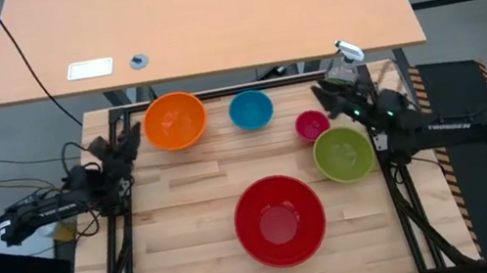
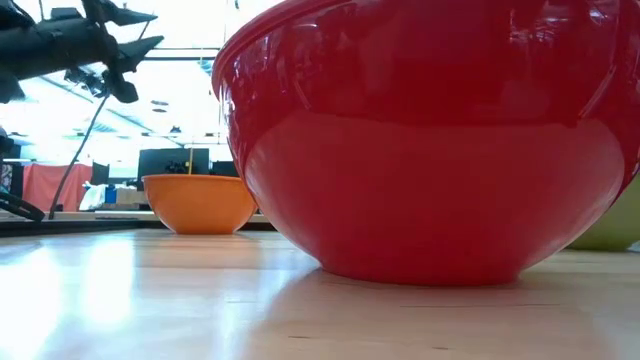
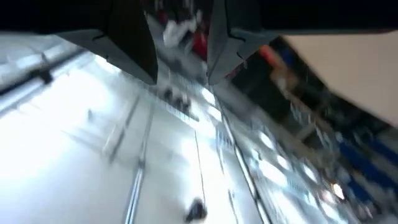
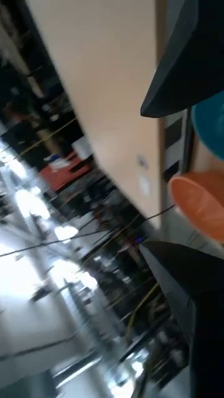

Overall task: Nest bowls inside each other
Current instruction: Stack the orange bowl on the red bowl

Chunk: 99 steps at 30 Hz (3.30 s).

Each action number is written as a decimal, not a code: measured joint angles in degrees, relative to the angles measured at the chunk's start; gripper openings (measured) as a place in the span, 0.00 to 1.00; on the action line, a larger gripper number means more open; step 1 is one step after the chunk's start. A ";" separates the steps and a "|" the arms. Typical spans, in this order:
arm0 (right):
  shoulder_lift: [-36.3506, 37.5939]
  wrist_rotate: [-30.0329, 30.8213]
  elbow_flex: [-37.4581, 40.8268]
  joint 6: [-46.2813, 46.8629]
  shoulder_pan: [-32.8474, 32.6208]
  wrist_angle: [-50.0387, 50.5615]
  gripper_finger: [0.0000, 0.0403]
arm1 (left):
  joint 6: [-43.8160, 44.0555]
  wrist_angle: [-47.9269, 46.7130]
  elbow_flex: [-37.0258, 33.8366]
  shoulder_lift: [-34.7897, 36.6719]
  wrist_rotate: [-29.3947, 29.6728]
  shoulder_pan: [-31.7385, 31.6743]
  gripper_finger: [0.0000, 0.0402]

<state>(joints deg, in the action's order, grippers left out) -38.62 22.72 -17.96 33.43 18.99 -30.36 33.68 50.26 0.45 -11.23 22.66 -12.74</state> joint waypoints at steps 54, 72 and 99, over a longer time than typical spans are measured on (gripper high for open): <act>-97.88 -24.24 -103.00 -16.87 6.29 56.12 0.86 | 21.18 -89.48 39.52 -14.27 15.19 -0.04 0.63; -101.95 -21.86 -105.41 -15.44 4.74 56.71 0.30 | 30.18 -106.16 38.52 -17.65 10.08 -0.05 0.62; -101.97 -31.29 -112.31 -18.32 4.34 70.56 0.08 | 21.45 -93.10 30.88 -19.80 -4.59 -0.15 0.61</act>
<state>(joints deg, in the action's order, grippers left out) -140.59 -8.57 -130.27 15.11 23.33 40.20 55.13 -42.84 31.33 -31.03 18.07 -12.88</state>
